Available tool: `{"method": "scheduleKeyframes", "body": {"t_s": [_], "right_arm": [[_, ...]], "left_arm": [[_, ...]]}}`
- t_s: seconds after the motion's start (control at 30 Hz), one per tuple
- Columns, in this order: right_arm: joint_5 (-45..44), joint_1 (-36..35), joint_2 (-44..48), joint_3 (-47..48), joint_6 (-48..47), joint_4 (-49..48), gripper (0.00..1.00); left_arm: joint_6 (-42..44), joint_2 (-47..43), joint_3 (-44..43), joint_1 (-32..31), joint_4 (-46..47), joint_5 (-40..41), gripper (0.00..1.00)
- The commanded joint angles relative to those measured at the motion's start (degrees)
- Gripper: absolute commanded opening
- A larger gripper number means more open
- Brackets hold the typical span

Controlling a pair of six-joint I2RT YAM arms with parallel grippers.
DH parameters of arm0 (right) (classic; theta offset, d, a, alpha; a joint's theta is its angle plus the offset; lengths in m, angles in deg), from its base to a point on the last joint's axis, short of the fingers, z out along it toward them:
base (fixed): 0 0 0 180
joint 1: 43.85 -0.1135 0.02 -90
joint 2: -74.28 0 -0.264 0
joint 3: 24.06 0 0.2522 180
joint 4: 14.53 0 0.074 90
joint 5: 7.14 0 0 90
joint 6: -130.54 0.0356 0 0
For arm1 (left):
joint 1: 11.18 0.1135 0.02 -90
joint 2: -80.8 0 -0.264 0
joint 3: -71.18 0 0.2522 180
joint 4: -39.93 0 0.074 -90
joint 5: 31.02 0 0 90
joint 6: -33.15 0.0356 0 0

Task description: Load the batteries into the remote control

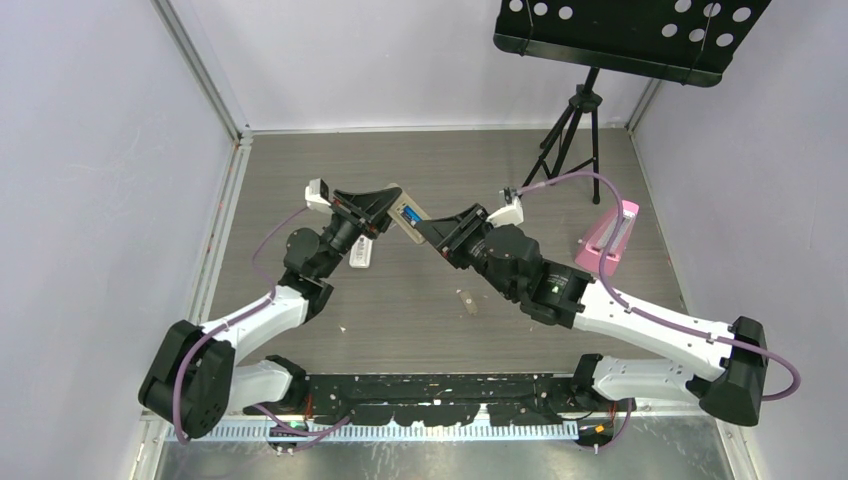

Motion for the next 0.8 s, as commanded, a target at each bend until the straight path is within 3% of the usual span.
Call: {"method": "scheduleKeyframes", "body": {"t_s": [0.0,0.37,0.63,0.77], "right_arm": [[-7.22,0.88,-3.74,2.67,-4.59,15.35,0.28],[-8.34,1.22,-5.58,5.42,-8.61,21.21,0.29],[-2.82,1.24,-7.68,10.66,-23.34,24.93,0.34],[-2.10,1.24,-7.82,12.54,-25.94,27.07,0.34]], "left_arm": [[5.93,-2.64,-2.94,-1.26,7.23,-6.64,0.00],[15.57,-8.56,-4.55,-1.26,-7.70,-6.90,0.00],[22.33,-11.41,-7.61,-1.26,-17.97,-6.93,0.00],[24.19,-11.96,-8.26,-1.26,-21.21,-6.64,0.00]]}}
